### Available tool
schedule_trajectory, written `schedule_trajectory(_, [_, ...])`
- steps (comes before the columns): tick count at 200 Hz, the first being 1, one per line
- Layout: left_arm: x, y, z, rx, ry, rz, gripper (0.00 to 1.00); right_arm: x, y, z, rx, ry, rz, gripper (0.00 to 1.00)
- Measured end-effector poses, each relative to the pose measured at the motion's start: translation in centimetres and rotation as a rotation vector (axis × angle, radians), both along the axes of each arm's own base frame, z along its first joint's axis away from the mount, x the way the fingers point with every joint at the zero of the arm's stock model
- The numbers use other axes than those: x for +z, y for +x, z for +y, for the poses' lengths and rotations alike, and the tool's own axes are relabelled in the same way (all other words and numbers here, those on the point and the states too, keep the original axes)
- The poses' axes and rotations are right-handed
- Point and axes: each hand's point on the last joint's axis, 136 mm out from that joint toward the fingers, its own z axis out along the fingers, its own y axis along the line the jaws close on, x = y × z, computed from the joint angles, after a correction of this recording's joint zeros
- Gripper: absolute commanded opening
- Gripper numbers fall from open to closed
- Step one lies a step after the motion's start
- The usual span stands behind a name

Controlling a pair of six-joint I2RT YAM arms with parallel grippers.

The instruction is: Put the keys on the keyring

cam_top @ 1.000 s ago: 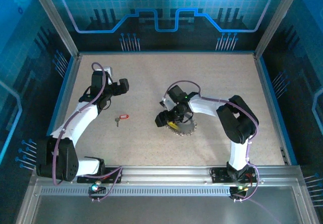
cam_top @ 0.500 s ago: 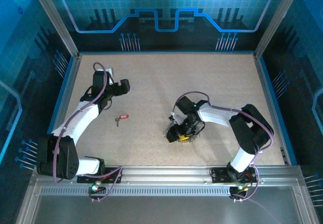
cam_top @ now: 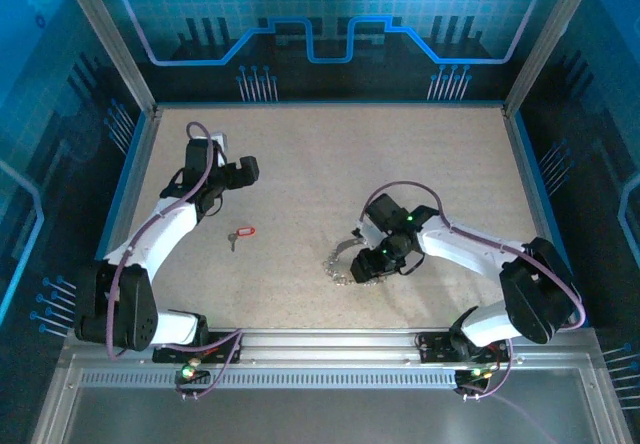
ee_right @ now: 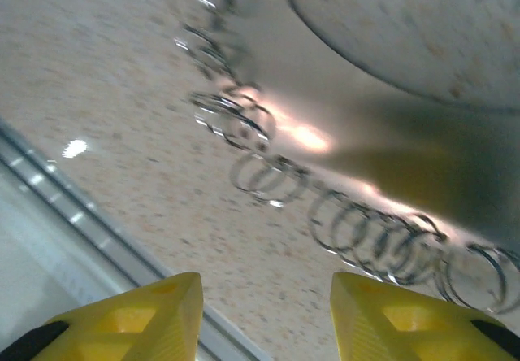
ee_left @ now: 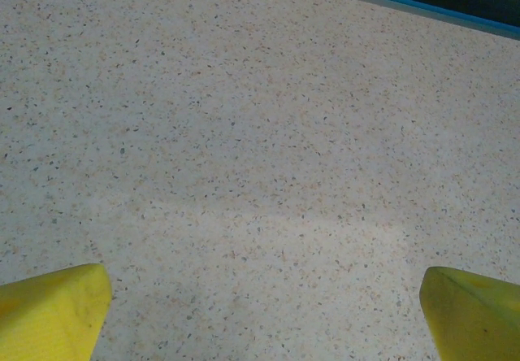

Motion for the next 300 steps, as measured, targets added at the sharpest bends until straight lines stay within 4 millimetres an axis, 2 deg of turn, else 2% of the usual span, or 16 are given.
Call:
schedule_trajectory(32, [0.4,0.0,0.0,0.0,-0.001,-0.011,0.99,-0.9,0.6,-1.6,-0.064,-0.098,-0.028,0.32])
schedule_trajectory(85, [0.4,0.0,-0.1,-0.003,-0.002,-0.009,0.99,-0.8,2.0,-3.4,-0.112,-0.188,-0.12,0.32])
schedule_trajectory(153, [0.3,-0.1,-0.3,-0.011,-0.006,-0.009,0.99,-2.7,1.3,-3.3,-0.074,-0.257,-0.09,0.33])
schedule_trajectory(240, [0.3,-0.1,-0.3,-0.011,-0.006,-0.008,0.99,-2.7,1.7,-3.1,-0.073,-0.287,-0.122,0.35])
schedule_trajectory(300, [0.3,-0.1,-0.3,-0.011,-0.006,-0.009,0.99,-3.0,2.1,-4.0,-0.099,-0.339,-0.145,0.35])
